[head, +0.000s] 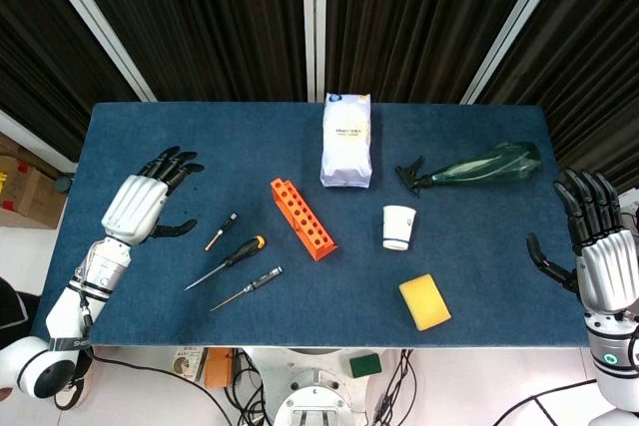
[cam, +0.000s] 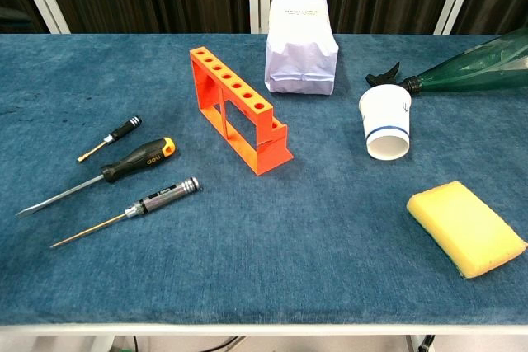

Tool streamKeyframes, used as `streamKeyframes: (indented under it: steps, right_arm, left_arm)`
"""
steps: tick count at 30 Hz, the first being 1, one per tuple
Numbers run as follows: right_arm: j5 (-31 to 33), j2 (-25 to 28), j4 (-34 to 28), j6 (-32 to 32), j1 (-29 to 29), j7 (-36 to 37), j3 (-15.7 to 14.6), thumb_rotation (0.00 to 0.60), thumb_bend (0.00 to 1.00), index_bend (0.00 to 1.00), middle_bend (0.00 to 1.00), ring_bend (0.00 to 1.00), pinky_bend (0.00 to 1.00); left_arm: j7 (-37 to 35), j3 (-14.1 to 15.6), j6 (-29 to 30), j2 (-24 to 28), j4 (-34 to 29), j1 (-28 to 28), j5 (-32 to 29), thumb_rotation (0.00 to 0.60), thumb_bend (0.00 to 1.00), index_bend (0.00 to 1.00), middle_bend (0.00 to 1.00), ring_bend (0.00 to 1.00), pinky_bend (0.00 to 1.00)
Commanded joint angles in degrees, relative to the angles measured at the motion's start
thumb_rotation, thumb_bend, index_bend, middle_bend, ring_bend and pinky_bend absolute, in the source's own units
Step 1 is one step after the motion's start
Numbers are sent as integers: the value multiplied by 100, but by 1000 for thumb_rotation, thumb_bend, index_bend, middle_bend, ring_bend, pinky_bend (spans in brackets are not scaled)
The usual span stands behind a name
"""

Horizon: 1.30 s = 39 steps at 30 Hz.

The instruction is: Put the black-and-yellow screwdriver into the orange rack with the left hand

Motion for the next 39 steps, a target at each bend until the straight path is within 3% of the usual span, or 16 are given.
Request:
streamKeyframes:
  steps: [1, 10, 14, 19, 26, 29, 35, 39]
  right_arm:
    - [2, -5, 9, 11, 2, 11, 0, 600, 402, 0, 0, 0, 0]
    - [1, 1, 38, 59, -15, 73, -27, 600, 402, 0, 0, 0, 0]
    - [31, -10, 99, 113, -42, 136, -28, 600, 402, 0, 0, 0, 0]
    - [126, -81, 259, 162, -84, 303, -34, 600, 402, 0, 0, 0, 0]
    - [186, -126, 395, 161, -142, 384, -95, 600, 422, 0, 0, 0, 0]
    - [204, -153, 454, 148, -153, 431, -117, 600, 464, 0, 0, 0, 0]
    - [197, -203, 516, 123, -146, 478, -148, 600, 443, 0, 0, 0, 0]
    - [175, -213, 504, 102, -124, 458, -152, 600, 413, 0, 0, 0, 0]
  left_arm:
    - [10, 9, 1, -7, -4, 0, -14, 600, 163, 211, 119, 28, 185]
    - [184, 81, -15, -31, -98, 3, -101, 600, 162, 219, 123, 30, 190]
    - [453, 230, -124, -154, -127, 7, -222, 600, 171, 272, 171, 71, 211]
    - [717, 567, -308, -598, -37, 50, -310, 600, 202, 353, 192, 84, 222]
    - [1131, 768, -610, -1217, 157, -57, -524, 600, 208, 355, 191, 84, 221]
    - [1473, 684, -773, -1389, 169, -205, -874, 599, 208, 355, 187, 84, 220]
    - [2202, 455, -850, -1787, 263, -468, -1920, 545, 207, 354, 179, 83, 219]
    - [2602, 311, -562, -2086, 323, -580, -2394, 487, 202, 354, 171, 79, 209]
